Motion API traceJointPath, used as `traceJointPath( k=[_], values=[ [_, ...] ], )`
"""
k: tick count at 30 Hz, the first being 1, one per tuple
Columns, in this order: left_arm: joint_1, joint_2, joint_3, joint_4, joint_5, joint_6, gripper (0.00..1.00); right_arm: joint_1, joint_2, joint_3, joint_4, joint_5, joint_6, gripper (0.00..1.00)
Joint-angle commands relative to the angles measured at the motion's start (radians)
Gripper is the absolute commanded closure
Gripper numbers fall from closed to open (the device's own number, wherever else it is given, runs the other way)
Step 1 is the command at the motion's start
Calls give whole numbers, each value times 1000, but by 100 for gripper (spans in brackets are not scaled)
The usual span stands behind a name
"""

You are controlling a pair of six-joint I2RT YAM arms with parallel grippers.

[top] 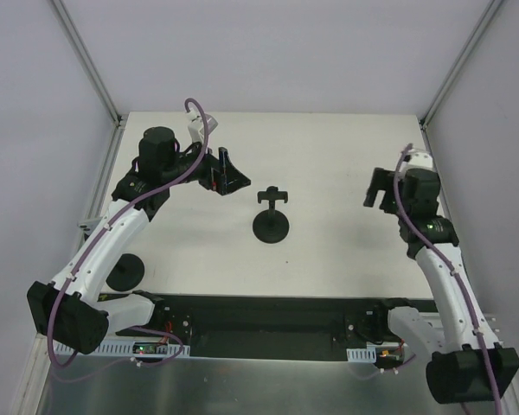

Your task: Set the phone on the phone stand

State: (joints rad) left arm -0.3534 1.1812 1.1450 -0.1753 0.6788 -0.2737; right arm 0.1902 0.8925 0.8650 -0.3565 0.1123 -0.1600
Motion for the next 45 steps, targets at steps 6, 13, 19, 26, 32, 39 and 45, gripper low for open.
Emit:
traceJointPath(
  k=[6,13,19,26,32,39,45],
  values=[
    [-4,-25,-21,80,68,-39,1,-498,267,12,-70,123,281,0],
    [-4,-11,-22,94,90,-51,1,-639,483,52,-39,53,326,1],
    [-4,1,-25,102,102,-56,1,-707,572,75,-24,20,248,0],
    [-6,24,-30,102,94,-53,1,-715,660,92,-12,-26,169,1],
    [-6,26,-27,105,107,-62,1,-715,717,109,-21,-77,117,0],
    [-6,9,-25,111,122,-79,1,-672,766,106,-53,-42,91,0],
    [-6,5,-25,119,137,-93,1,-580,772,127,-122,33,76,4]
  ],
)
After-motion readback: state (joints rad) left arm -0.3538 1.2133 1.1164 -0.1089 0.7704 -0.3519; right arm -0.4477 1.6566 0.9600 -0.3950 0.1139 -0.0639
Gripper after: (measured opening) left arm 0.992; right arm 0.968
